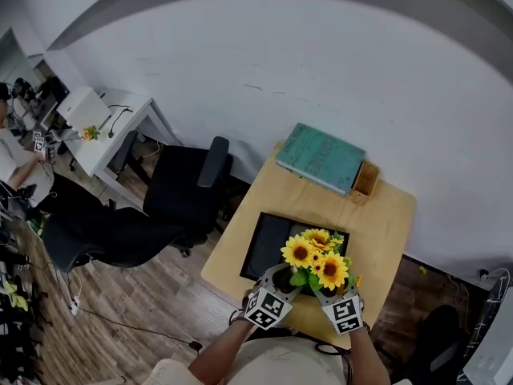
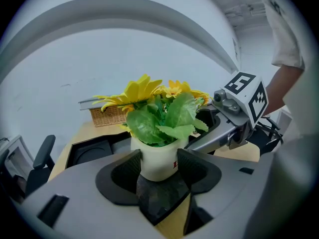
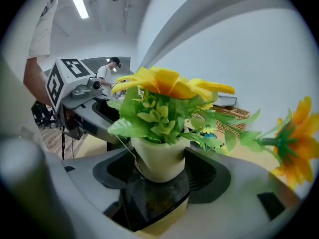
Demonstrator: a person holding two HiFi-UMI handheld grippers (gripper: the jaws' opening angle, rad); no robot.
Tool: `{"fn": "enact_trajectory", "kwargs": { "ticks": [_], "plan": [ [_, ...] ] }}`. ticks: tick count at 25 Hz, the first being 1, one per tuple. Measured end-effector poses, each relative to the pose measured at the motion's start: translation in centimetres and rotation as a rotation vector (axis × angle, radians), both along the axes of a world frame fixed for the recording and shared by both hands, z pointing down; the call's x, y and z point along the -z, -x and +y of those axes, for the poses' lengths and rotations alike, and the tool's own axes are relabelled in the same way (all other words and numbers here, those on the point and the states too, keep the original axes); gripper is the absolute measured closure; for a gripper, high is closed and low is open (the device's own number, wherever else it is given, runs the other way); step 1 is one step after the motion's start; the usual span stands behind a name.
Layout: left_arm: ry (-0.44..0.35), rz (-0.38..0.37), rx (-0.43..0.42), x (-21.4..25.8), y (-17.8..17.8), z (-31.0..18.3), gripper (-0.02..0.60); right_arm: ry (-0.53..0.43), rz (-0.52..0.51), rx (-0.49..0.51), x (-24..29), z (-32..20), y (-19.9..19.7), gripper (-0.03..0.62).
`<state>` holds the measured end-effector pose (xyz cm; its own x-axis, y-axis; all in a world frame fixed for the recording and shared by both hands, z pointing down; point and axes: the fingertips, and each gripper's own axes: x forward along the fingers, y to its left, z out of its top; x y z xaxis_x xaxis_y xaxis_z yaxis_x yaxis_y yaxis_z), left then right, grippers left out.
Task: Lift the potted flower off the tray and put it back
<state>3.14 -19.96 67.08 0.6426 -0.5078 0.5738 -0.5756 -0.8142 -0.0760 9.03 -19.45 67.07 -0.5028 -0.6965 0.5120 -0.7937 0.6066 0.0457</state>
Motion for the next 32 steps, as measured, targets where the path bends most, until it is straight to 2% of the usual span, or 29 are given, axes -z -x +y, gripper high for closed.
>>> {"fn": "enact_trajectory", "kwargs": {
  "ticks": [11,19,32],
  "plan": [
    [-0.009,0.002,-0.002,0.1,0.1,0.0,0.342,0.000,-0.009,0.003,0.0,0.0,0.2,0.264],
    [-0.004,0.020,-0.020,0.3,0.1,0.5,0.337,0.009,-0.019,-0.032,-0.2,0.6,-0.7,0.263],
    [-0.005,0.038,0.030,0.8,3.3,3.4,0.336,0.024,-0.005,-0.074,-0.2,4.2,-1.7,0.263]
  ]
}}
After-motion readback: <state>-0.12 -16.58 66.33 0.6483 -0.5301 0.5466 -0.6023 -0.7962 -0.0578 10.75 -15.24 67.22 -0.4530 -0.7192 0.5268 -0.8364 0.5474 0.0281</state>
